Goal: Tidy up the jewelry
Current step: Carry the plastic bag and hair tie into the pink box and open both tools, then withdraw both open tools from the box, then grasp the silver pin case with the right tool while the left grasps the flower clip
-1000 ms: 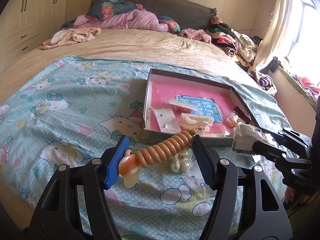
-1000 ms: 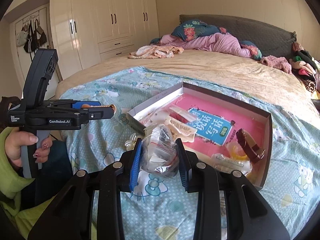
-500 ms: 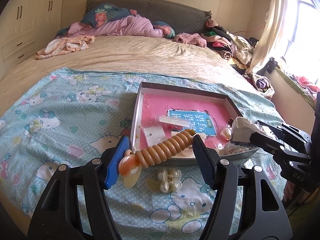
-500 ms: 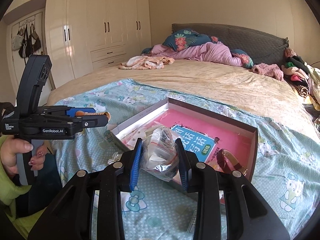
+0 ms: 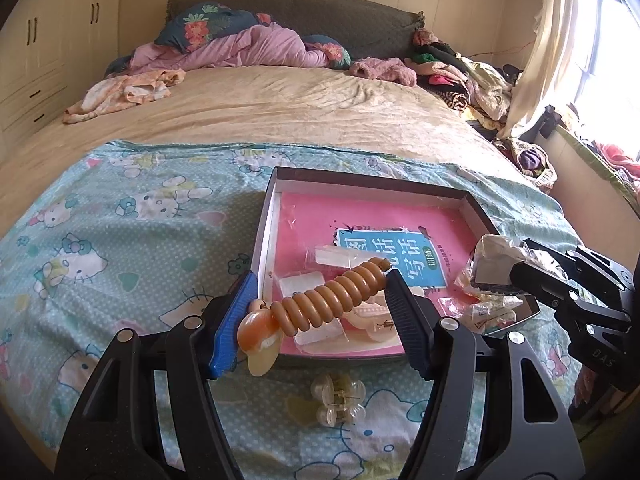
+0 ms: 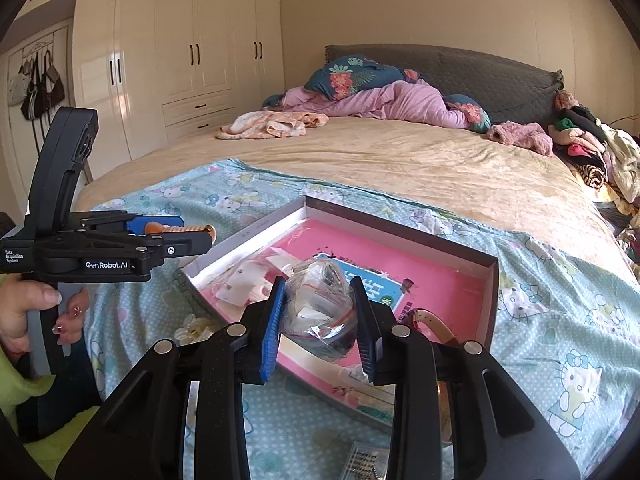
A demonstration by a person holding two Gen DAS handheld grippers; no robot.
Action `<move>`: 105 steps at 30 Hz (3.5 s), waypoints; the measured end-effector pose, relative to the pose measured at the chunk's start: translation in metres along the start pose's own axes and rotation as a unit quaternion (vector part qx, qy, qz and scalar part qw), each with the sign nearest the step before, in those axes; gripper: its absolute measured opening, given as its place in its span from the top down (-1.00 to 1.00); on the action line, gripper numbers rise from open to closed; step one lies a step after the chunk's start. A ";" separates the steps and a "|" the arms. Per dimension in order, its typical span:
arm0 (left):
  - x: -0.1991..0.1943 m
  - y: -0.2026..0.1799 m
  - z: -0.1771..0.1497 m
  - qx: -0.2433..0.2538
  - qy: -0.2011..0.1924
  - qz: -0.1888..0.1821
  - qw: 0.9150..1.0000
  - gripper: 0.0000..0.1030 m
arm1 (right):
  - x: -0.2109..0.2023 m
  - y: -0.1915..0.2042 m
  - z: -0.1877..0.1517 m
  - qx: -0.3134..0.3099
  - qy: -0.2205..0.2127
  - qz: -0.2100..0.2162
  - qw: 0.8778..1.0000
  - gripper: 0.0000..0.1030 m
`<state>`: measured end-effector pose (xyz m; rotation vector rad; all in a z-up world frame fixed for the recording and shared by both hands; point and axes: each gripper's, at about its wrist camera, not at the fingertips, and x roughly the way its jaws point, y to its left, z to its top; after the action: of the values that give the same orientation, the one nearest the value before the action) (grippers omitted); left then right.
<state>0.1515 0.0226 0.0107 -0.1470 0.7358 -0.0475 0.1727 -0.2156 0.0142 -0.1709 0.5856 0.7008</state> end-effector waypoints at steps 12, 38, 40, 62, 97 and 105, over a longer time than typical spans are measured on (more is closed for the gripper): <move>0.030 0.007 0.000 -0.002 0.022 0.022 0.999 -0.12 | 0.023 -0.016 -0.004 0.015 0.017 -0.015 1.000 0.41; 0.043 0.012 -0.005 -0.006 0.038 0.031 0.999 -0.36 | 0.058 -0.019 -0.018 0.032 0.069 -0.024 0.997 0.40; 0.041 0.013 -0.004 -0.006 0.036 0.032 0.999 -0.37 | 0.058 -0.019 -0.019 0.033 0.071 -0.024 0.997 0.40; 0.007 0.006 -0.002 -0.009 0.013 0.028 0.999 -0.62 | 0.010 -0.016 -0.007 0.041 0.022 -0.035 0.998 -0.56; -0.041 -0.017 -0.035 0.019 -0.002 0.043 0.999 -0.81 | -0.063 -0.007 -0.039 0.048 0.008 -0.058 0.997 -0.83; -0.035 -0.023 -0.046 0.028 0.013 0.046 0.998 -0.81 | -0.059 -0.010 -0.054 0.058 0.025 -0.053 0.997 -0.83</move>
<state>0.0955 -0.0021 0.0038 -0.0591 0.7667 0.0181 0.1183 -0.2744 0.0023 -0.1103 0.6587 0.5591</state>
